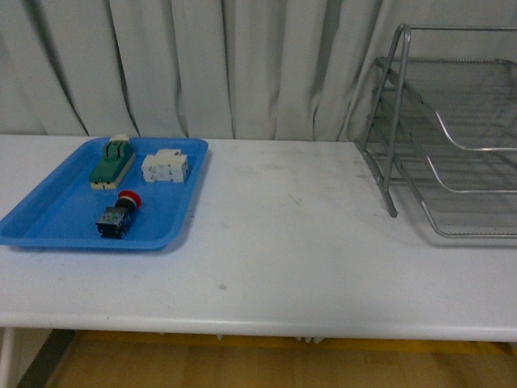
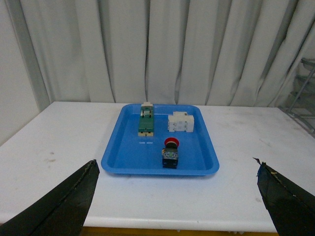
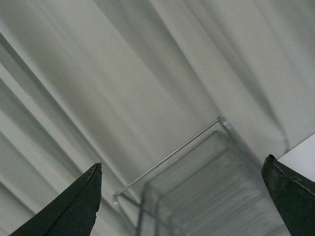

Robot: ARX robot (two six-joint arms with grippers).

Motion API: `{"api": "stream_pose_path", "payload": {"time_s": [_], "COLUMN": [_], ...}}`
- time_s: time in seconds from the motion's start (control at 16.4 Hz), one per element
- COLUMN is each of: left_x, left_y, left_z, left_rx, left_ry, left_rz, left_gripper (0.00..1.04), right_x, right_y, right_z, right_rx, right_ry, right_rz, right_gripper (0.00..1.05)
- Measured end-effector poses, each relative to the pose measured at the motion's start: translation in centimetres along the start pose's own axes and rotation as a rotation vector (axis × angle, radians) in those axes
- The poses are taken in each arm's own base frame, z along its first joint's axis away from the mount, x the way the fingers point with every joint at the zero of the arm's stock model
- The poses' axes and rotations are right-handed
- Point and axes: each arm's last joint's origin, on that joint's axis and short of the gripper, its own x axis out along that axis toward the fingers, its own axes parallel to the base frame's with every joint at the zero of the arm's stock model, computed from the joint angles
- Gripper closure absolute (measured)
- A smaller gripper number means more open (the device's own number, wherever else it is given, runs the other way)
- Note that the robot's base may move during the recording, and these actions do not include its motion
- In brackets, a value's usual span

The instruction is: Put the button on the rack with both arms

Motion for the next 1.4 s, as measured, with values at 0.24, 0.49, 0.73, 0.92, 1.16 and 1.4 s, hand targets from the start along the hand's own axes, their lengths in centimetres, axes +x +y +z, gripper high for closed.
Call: {"api": "stream_pose_path", "payload": {"time_s": [0.24,0.49,0.73,0.92,1.16,1.4], "left_x": [0.0,0.0,0.0,0.0,0.0,0.0], "left_y": [0.0,0.0,0.0,0.0,0.0,0.0], "left_z": [0.0,0.0,0.0,0.0,0.0,0.0], "left_rx": [0.000,0.000,0.000,0.000,0.000,0.000], "left_ry": [0.000,0.000,0.000,0.000,0.000,0.000], "left_rz": [0.000,0.000,0.000,0.000,0.000,0.000], "left_gripper": [0.07,0.07,0.07,0.07,0.07,0.07], "right_x": [0.0,0.1,0.8,1.4,2.3,3.8], "right_y": [-2.9,-7.4,-8.9,-10.2,-11.1,-10.5], "right_z": [-3.7,-8.4,-11.5,-14.9,-16.0,-16.7], "right_rx": [0.393,0.761,0.887,0.967,0.969,0.962], "right_ry": [0.109,0.194,0.279,0.346,0.355,0.372], "right_rz": [-0.045,-0.224,-0.258,-0.302,-0.301,-0.251], "right_gripper": [0.06,0.06,0.06,0.06,0.06,0.06]}}
